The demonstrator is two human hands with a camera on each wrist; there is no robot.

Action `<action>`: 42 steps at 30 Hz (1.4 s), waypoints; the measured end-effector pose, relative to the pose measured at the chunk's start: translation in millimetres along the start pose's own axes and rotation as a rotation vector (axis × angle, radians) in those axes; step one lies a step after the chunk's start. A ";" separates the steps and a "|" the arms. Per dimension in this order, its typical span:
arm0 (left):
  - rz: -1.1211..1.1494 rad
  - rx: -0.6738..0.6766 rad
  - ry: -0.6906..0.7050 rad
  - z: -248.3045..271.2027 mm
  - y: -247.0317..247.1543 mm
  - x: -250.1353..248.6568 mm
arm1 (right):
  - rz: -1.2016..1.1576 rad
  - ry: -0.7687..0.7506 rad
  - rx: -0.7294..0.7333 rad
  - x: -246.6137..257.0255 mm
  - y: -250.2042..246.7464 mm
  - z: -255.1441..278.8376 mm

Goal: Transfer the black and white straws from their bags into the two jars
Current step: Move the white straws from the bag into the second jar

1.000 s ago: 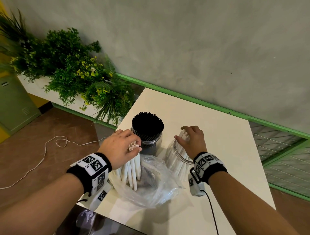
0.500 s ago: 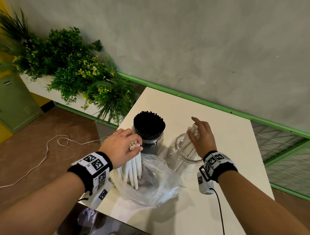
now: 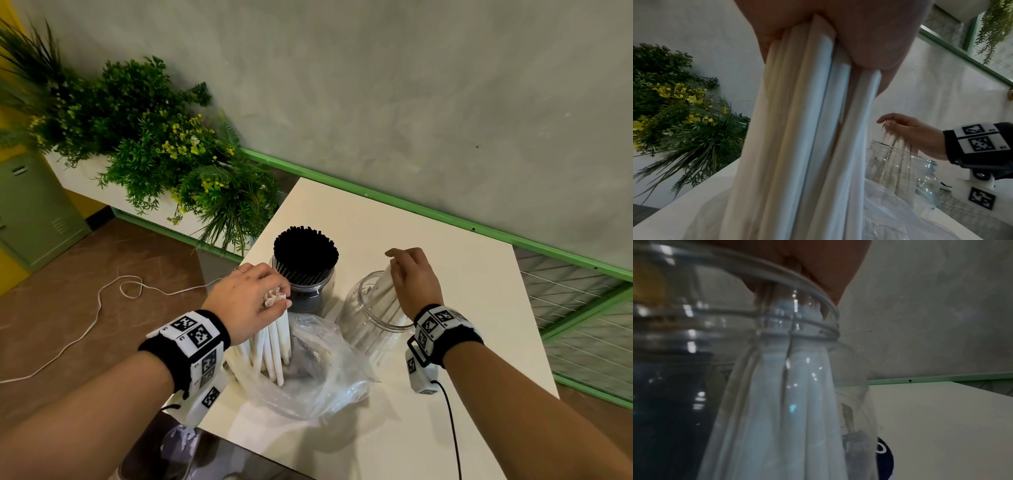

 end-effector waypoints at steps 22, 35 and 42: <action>0.012 0.031 -0.014 -0.2 0.7 0.1 | 0.251 -0.003 0.165 -2.2 -0.5 3.9; 0.012 0.020 -0.002 -1.2 -0.1 0.7 | 0.258 0.026 0.105 0.5 0.3 -9.7; 0.014 -0.002 0.023 -2.0 -2.1 -1.1 | 0.285 0.063 0.117 -2.9 -4.4 -8.2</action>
Point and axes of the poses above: each hand's wrist, its own z-axis away from the middle knuckle, its own y-axis out of the palm, x = y × z, the point moved 8 cm from there along -z, towards the middle knuckle, and after that the axes turned 4 degrees about x, right-handed, at the moved point
